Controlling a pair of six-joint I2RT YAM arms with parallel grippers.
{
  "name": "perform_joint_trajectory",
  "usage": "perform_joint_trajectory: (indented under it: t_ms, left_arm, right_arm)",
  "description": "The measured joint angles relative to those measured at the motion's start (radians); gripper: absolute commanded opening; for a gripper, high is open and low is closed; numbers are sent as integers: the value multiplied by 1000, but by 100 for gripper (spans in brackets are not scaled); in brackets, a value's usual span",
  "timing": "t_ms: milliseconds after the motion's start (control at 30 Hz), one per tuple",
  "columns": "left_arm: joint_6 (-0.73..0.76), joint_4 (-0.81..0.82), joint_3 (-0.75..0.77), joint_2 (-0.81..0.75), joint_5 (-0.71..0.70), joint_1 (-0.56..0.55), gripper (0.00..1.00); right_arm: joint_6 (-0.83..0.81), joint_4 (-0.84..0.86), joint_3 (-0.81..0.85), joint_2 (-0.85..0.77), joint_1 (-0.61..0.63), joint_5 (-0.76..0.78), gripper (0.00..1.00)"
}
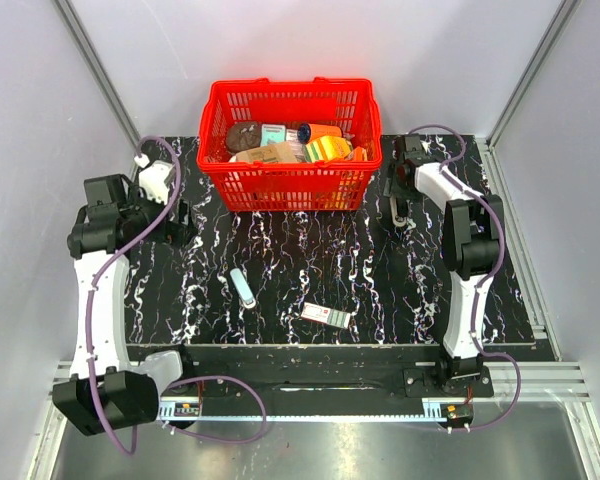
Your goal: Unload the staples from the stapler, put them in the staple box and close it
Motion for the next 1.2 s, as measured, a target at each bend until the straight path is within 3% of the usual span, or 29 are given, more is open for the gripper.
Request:
perform_joint_trajectory:
  t_ms: [200, 533, 767, 1000, 1200]
  left_arm:
    - [-16, 24, -12, 25, -40, -62, 98]
    - [-29, 55, -70, 29, -172, -331, 99]
    - [-32, 51, -64, 51, -229, -468, 99]
    - [-45, 56, -10, 72, -238, -543, 99]
    - [-52, 103, -101, 74, -253, -679, 99]
  right_arm:
    - [14, 1, 18, 11, -4, 4, 36]
    - [80, 48, -150, -98, -3, -2, 16]
    - [185, 88, -490, -355, 102, -8, 4]
    - [339, 189, -745, -584, 315, -77, 4]
    - [450, 304, -899, -770, 398, -88, 0]
